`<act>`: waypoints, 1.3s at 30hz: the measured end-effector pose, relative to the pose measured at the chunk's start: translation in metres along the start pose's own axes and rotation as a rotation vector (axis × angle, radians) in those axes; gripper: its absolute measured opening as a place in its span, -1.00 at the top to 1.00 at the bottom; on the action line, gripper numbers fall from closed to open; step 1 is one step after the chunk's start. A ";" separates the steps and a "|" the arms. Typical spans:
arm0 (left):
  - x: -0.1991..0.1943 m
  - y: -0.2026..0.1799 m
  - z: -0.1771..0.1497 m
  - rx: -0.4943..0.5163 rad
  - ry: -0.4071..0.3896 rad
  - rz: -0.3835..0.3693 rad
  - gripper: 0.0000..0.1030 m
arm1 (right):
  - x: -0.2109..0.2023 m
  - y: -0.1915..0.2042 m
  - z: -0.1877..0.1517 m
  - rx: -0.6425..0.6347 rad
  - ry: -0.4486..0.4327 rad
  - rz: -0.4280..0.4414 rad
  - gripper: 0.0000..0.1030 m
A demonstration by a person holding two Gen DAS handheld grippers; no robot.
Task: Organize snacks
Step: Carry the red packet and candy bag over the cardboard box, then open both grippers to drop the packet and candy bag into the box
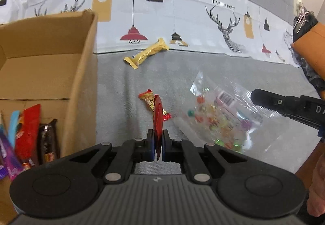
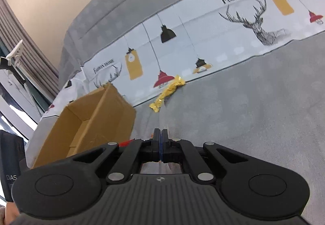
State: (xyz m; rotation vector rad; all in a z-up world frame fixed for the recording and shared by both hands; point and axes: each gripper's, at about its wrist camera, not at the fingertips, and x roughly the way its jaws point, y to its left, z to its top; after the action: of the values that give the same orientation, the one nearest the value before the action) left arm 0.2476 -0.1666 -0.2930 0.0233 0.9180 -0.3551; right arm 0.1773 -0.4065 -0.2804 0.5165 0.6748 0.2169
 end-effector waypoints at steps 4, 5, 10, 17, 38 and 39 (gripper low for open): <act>-0.027 0.007 0.004 -0.018 -0.034 -0.008 0.87 | -0.017 0.026 0.005 -0.048 -0.015 0.009 1.00; -0.035 0.009 0.006 -0.020 -0.046 -0.006 0.87 | -0.021 0.033 0.007 -0.065 -0.021 0.003 1.00; -0.074 0.022 0.015 -0.035 -0.105 -0.006 0.87 | -0.036 0.069 0.019 -0.116 -0.046 0.014 1.00; -0.125 0.061 0.030 -0.074 -0.201 0.013 0.87 | -0.044 0.146 0.040 -0.240 -0.085 0.064 1.00; -0.133 0.195 0.002 -0.179 -0.135 0.309 -0.26 | 0.089 0.258 -0.019 -0.210 0.104 0.171 0.85; -0.132 0.197 0.000 -0.193 -0.120 0.324 -0.99 | 0.089 0.255 -0.022 -0.192 0.104 0.136 0.56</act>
State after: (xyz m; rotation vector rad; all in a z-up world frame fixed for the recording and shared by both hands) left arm 0.2353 0.0569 -0.2159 -0.0263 0.8100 0.0329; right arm 0.2245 -0.1487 -0.2101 0.3690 0.7124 0.4342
